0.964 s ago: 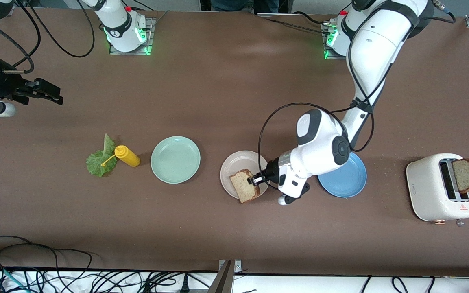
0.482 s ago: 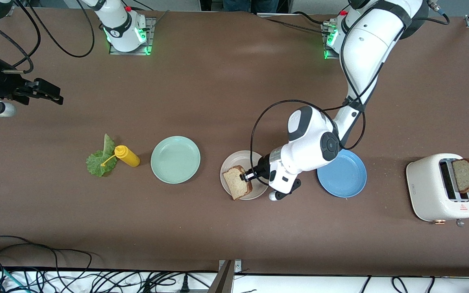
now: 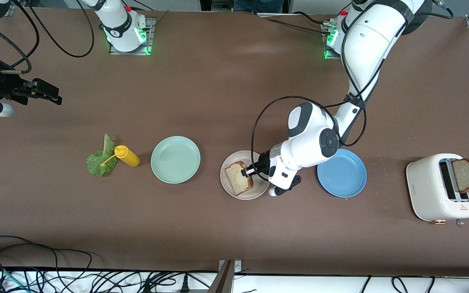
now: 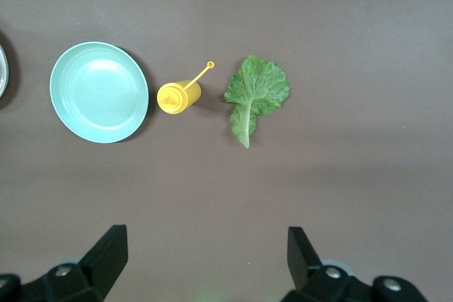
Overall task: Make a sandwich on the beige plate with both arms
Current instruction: 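Open the left gripper to lay the toast flat, then withdraw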
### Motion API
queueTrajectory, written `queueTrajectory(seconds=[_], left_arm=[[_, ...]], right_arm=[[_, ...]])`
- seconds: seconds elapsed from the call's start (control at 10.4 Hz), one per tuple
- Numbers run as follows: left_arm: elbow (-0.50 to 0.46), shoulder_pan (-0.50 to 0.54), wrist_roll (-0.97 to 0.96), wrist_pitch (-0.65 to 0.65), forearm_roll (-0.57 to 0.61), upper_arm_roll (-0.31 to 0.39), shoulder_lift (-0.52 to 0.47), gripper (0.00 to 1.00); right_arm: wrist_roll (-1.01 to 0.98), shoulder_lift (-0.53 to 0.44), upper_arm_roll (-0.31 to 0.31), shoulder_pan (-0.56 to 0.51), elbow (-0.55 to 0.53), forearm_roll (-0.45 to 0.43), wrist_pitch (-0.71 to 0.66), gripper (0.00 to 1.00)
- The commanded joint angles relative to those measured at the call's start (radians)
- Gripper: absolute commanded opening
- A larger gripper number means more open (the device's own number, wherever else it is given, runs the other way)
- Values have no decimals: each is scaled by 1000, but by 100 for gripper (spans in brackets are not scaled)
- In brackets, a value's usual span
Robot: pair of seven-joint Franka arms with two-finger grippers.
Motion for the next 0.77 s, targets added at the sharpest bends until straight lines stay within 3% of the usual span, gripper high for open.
queueTrajectory(seconds=[0.0,0.19,0.29,0.48,0.67], left_arm=[[-82,0,37,8,-34,1,-56,0],[-84,-3,39,49,-33,1,-53,2],[-85,-3,39,49,-27,1,-53,12],[-87,-3,40,45,-21,3,-53,52],[-105,5,46,40,1,6,-53,59]], right_arm=[[-10,2,-1,-11,9,19,-2,100],[-10,2,-1,-9,9,20,-2,100],[-10,2,-1,-8,9,20,-2,100],[-10,2,-1,-11,9,19,-2,100],[-10,2,-1,-11,9,20,-2,100]])
